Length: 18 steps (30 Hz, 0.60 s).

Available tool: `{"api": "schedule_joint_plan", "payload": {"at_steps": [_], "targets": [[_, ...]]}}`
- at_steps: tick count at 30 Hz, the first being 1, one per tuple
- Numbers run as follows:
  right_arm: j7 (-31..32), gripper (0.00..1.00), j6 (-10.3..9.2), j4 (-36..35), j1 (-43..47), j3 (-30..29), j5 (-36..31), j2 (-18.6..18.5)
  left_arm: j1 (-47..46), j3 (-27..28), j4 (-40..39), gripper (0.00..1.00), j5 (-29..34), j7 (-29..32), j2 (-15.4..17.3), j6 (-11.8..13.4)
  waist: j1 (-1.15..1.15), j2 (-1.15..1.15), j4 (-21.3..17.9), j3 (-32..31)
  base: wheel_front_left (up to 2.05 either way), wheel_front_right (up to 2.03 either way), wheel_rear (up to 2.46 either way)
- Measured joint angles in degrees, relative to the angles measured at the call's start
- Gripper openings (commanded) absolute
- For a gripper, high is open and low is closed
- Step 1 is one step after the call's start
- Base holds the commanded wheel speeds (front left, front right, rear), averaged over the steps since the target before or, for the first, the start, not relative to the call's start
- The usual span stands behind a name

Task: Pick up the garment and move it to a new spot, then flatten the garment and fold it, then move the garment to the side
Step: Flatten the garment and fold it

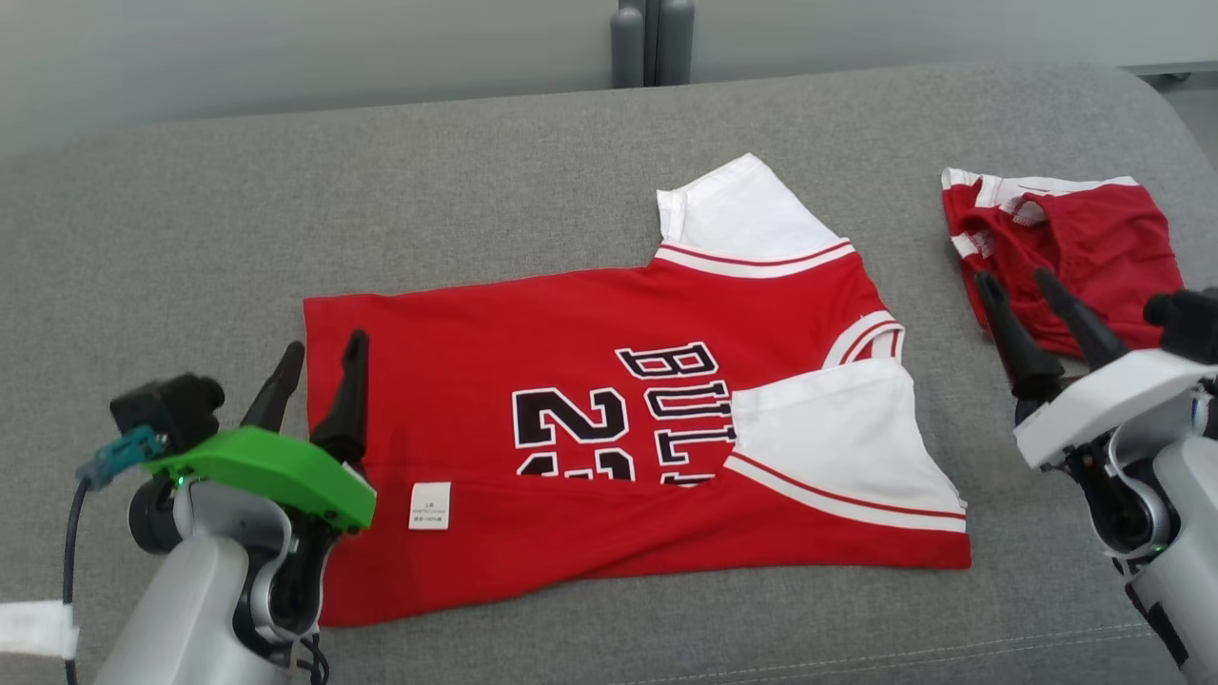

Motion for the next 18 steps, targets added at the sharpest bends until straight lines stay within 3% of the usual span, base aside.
{"api": "schedule_joint_plan", "payload": {"at_steps": [8, 18], "targets": [[6.5, 1.0, 0.14, -0.6, -9.3, 3.6, -2.6, -1.3, -10.2, 1.3, 8.5, 1.0, 1.0, 5.2, -1.0, 1.3, 0.0, 0.0, 0.8, 4.9, 0.0, 0.0, 0.0], [11.5, 1.0, 1.08, -1.3, -17.4, 7.1, -4.0, -1.1, -18.0, 3.5, 17.1, 1.0, 2.8, 9.1, 0.1, 2.1, 0.0, 0.0, 0.4, 11.0, 0.0, 0.0, 0.0]]}}
